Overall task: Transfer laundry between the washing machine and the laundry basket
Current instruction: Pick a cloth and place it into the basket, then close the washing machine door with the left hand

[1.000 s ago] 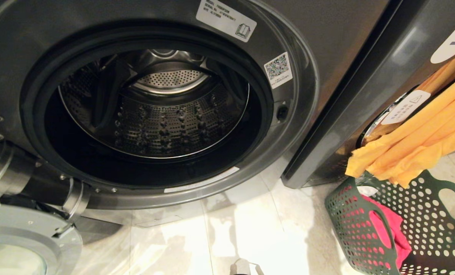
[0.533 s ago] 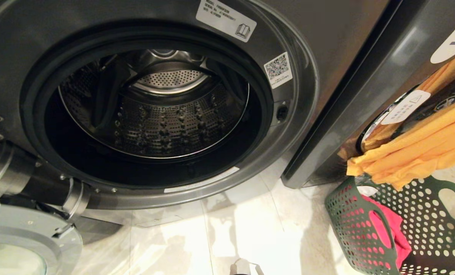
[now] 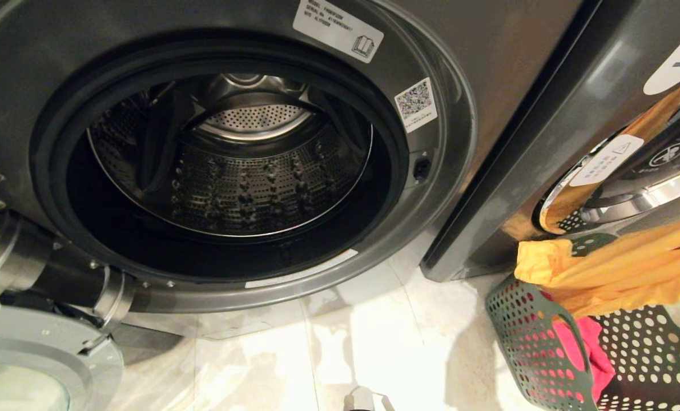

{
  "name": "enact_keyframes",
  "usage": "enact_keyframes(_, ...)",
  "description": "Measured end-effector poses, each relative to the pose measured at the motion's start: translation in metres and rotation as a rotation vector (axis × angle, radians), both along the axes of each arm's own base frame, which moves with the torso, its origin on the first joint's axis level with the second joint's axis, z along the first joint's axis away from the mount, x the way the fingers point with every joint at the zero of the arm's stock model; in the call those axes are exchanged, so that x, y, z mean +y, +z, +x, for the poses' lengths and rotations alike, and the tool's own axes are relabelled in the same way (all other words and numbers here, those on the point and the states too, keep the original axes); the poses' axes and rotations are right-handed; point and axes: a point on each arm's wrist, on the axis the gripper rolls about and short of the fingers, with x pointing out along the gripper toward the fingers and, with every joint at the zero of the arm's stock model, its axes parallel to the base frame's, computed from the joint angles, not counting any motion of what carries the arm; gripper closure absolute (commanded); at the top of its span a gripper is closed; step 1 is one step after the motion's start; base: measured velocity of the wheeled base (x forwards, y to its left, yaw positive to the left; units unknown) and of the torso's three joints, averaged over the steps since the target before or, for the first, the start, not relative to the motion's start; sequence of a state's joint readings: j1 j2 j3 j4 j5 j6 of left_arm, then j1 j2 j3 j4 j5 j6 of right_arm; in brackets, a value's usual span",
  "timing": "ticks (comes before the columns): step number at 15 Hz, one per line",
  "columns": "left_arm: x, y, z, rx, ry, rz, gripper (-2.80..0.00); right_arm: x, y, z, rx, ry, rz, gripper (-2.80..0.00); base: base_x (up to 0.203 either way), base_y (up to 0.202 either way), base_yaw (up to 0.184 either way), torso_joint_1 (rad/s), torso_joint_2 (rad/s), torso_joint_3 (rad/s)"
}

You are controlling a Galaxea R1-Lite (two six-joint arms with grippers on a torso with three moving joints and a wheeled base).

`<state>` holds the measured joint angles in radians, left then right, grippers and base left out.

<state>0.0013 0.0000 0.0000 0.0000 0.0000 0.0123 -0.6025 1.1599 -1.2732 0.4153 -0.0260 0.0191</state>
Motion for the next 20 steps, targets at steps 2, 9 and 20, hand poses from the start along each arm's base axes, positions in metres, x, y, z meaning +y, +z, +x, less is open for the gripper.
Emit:
enact_keyframes(2,0.0,0.0,0.0,0.0,0.0,0.0,0.0,-0.013,-0.016,0.008,0.053,-0.039,0.035,-2.8,0.0,0.0,0.0,0.0,0.0,0.0)
enact_keyframes(9,0.0,0.0,0.0,0.0,0.0,0.0,0.0,-0.024,-0.037,0.015,0.128,-0.059,0.086,-2.8,0.0,0.0,0.0,0.0,0.0,0.0)
enact_keyframes(20,0.0,0.0,0.0,0.0,0.0,0.0,0.0,0.068,-0.054,-0.044,0.028,0.619,-0.024,0.0,0.0,0.0,0.0,0.0,0.0,0.0)
